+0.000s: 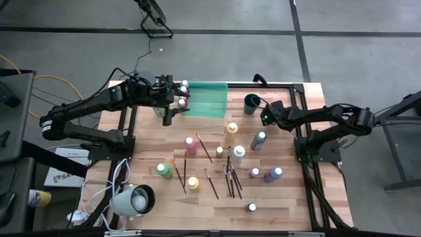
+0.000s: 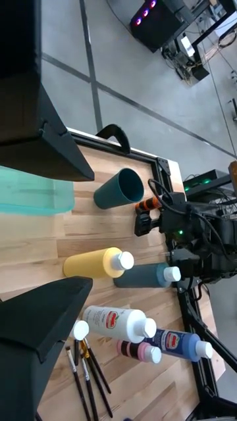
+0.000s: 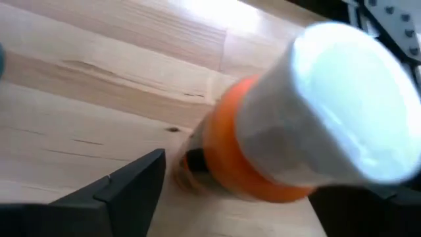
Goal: Pick & Place Paint Supplies
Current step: Put the orange paint bottle into the green bin
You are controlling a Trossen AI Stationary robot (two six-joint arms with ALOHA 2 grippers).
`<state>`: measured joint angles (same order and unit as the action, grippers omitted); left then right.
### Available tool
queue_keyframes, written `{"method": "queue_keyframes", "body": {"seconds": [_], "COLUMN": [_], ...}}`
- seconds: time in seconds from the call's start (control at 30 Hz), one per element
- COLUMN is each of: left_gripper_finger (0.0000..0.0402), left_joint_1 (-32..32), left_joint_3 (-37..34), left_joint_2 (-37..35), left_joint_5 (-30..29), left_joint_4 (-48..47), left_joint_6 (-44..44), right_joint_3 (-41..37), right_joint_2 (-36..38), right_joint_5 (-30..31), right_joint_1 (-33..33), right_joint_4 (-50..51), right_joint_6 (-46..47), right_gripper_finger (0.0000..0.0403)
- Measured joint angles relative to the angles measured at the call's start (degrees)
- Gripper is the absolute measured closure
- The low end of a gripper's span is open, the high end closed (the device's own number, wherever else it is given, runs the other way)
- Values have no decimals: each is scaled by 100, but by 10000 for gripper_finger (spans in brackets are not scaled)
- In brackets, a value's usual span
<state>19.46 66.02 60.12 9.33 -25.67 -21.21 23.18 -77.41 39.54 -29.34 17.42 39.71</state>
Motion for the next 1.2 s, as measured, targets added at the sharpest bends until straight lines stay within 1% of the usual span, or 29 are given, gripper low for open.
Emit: {"method": "queue_keyframes", "body": {"seconds": [0.17,0.5,0.6,0.77,0.9,1.0,1.1,1.2], "left_gripper_finger": [156,156,156,156,156,156,156,156], "left_joint_1": [1,1,1,0,1,0,0,0], "left_joint_3": [0,0,0,0,0,0,0,0], "left_joint_2": [0,0,0,0,0,0,0,0], "left_joint_5": [1,22,21,18,18,16,16,16], "left_joint_4": [0,0,0,0,2,2,13,15], "left_joint_6": [2,4,4,4,48,109,199,201], "right_joint_3": [0,17,20,26,253,403,719,1123], "right_joint_2": [0,32,159,756,1352,1767,2117,2284], "right_joint_5": [-190,-720,-912,-1608,-1976,-2385,-2779,-2975], "right_joint_1": [-38,-29,-29,-28,-29,-29,-29,-29], "right_joint_4": [0,290,438,924,1678,1938,2172,2743], "right_joint_6": [-56,-49,-47,-80,-127,-145,-176,-195], "right_gripper_finger": [140,288,320,323,321,328,329,329]}}
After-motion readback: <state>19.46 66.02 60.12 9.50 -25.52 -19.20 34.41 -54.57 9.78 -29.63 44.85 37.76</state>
